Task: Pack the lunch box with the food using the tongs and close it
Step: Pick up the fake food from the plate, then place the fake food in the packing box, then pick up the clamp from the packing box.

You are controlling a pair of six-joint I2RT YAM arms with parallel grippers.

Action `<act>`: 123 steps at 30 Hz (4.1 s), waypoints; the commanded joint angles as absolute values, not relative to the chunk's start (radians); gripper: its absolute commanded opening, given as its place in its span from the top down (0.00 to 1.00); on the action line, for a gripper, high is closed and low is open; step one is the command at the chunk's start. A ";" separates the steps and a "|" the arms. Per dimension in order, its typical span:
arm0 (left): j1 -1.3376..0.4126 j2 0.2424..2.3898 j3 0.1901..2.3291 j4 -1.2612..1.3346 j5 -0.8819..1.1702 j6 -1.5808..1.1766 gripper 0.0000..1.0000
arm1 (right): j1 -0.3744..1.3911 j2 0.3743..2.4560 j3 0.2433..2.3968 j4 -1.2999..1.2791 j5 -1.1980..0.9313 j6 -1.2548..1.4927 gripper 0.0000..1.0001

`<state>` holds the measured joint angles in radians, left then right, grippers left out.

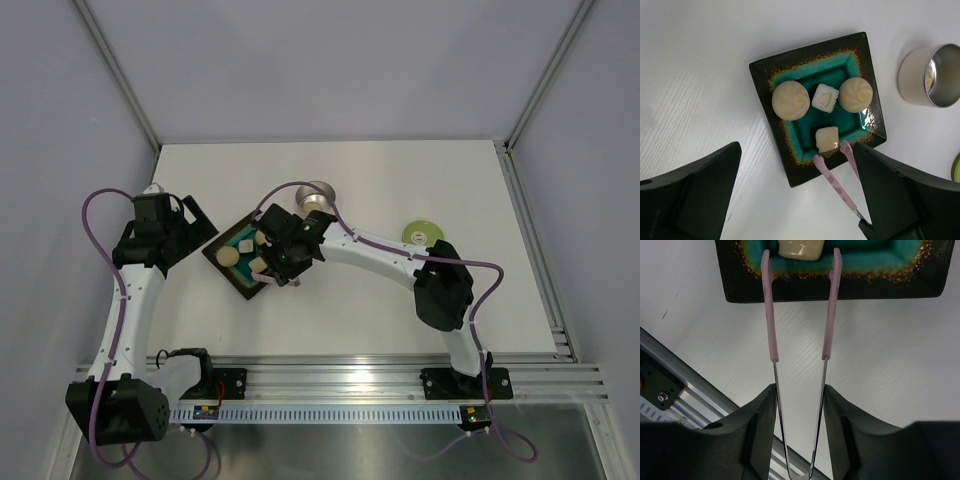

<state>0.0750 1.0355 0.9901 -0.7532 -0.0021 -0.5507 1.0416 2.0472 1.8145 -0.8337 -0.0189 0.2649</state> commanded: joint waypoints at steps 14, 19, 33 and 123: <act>0.092 1.014 0.991 -0.718 0.023 -0.534 0.01 | 1.043 2.144 1.951 -0.836 0.031 0.239 0.50; 0.095 1.015 0.989 -0.718 0.028 -0.532 0.01 | 1.043 2.166 1.991 -0.848 0.046 0.232 0.51; 0.101 1.019 0.985 -0.712 0.034 -0.534 0.01 | 1.043 2.088 1.983 -0.850 0.055 0.227 0.73; 0.109 1.019 0.989 -0.735 0.046 -0.538 0.01 | 0.673 2.112 2.011 -0.750 0.040 0.232 0.28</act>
